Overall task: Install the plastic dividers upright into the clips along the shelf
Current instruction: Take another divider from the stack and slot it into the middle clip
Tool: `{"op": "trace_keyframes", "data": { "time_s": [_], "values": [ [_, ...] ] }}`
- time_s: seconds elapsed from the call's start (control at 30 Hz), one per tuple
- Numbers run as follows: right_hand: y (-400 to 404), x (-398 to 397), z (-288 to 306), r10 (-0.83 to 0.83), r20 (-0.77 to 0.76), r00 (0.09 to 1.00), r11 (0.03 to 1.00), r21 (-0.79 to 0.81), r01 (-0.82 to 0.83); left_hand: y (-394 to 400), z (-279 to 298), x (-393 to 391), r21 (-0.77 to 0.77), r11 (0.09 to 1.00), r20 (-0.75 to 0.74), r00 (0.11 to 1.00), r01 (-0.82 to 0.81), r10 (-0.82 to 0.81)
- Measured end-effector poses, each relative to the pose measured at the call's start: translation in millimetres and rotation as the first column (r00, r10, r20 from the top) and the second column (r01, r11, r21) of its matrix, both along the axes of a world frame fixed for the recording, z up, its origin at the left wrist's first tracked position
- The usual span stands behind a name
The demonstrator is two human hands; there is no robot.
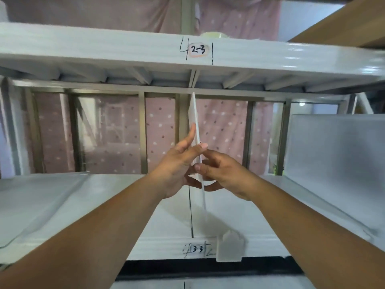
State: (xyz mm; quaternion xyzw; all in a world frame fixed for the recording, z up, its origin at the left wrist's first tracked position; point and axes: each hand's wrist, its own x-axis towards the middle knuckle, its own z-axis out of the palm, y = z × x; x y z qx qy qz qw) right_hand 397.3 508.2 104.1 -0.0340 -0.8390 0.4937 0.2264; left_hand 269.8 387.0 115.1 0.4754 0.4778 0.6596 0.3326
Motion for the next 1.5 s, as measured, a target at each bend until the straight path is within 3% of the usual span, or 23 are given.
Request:
{"op": "trace_keyframes", "data": {
  "time_s": [0.33,0.8,1.1,1.5],
  "values": [
    [19,47,-16,-0.146,-0.097,0.985,0.989,-0.046,0.142,35,-7,45,0.011,0.999,-0.106,0.994,-0.037,0.038],
    [23,51,-28,-0.168,-0.132,0.977,0.986,-0.020,0.167,46,-13,49,0.016,0.994,-0.163,0.981,-0.108,0.109],
    [16,53,-34,-0.156,-0.147,0.977,0.988,-0.022,0.154,53,-21,52,0.066,0.980,-0.294,0.935,-0.188,0.199],
    [24,59,-45,-0.147,-0.200,0.969,0.989,-0.011,0.148,63,-32,58,0.152,0.976,-0.432,0.878,-0.156,0.208]
  ]
}}
